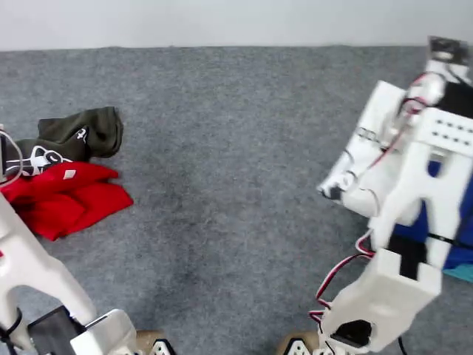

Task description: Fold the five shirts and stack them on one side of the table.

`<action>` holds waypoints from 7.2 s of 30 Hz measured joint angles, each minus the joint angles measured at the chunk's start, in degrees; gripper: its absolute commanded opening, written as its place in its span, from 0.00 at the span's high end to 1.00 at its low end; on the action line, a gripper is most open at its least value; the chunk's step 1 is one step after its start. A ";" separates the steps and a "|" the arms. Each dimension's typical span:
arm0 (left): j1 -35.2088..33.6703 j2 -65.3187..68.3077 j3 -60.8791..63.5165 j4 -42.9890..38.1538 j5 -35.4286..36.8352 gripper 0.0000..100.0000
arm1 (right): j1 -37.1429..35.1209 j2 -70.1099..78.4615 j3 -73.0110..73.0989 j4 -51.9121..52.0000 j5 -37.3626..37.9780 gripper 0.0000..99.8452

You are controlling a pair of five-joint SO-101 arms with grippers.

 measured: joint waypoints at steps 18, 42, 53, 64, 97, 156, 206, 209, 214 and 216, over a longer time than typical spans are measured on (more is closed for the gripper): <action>0.00 0.00 0.00 0.00 0.00 0.99 | 15.21 5.63 5.36 -1.05 19.96 0.99; 0.00 0.00 0.00 0.00 0.00 0.99 | 16.09 -1.05 5.89 0.00 24.53 0.98; 0.00 0.00 0.00 0.00 0.00 0.99 | 21.01 14.59 6.68 -17.23 24.53 0.99; 0.00 0.00 0.00 0.00 0.00 0.99 | 21.19 12.66 3.69 -7.47 24.53 0.99; -10.37 11.34 21.98 -11.60 -24.53 0.78 | 7.21 -41.49 62.77 0.00 24.44 0.99; 57.76 -7.65 -7.38 -13.36 4.48 0.99 | 5.98 -43.25 63.47 0.00 18.02 0.99; -8.62 -8.09 47.65 -5.71 -26.37 0.90 | -49.41 -18.90 54.68 -5.36 17.93 0.84; -11.96 -8.09 47.65 -5.71 -26.37 0.90 | -50.29 -12.40 54.68 -9.76 17.93 0.87; -15.65 -8.09 47.65 -5.71 -26.55 0.90 | -49.58 -1.23 49.58 -14.68 18.02 0.98; -16.88 -8.09 47.65 -6.15 -26.55 0.90 | -47.56 2.99 46.68 -15.47 18.02 0.99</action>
